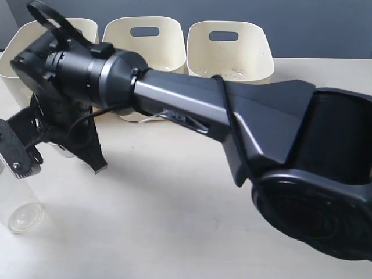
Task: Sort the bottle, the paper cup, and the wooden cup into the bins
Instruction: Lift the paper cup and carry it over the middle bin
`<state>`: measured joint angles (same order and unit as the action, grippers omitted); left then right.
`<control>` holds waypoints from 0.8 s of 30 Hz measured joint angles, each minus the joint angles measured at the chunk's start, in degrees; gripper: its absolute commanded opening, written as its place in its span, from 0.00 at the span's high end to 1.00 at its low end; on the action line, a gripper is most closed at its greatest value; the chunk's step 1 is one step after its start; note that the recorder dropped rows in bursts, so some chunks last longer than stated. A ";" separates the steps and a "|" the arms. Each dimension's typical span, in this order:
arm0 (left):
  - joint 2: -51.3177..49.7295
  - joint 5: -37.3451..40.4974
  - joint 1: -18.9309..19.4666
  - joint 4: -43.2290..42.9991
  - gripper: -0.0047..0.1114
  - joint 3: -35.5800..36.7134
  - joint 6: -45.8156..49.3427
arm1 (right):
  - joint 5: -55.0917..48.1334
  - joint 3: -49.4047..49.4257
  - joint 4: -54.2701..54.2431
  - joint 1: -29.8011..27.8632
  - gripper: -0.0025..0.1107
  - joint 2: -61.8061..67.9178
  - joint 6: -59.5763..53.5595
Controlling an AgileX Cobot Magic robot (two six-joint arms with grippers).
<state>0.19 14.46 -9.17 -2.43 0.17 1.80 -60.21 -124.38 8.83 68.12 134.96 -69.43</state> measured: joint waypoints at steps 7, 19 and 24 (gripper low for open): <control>0.00 0.00 0.00 0.00 0.96 0.00 0.00 | -3.92 0.00 3.09 0.00 0.98 -8.60 6.67; 0.00 0.00 0.00 0.00 0.96 0.00 0.00 | 5.57 0.00 -2.30 -13.65 0.98 -14.63 18.76; 0.00 0.00 0.00 0.00 0.96 0.00 0.00 | 11.54 0.00 -8.83 -20.71 0.98 -10.57 19.95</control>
<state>0.19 14.46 -9.17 -2.43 0.17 1.80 -48.66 -124.38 0.00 47.41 124.39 -49.48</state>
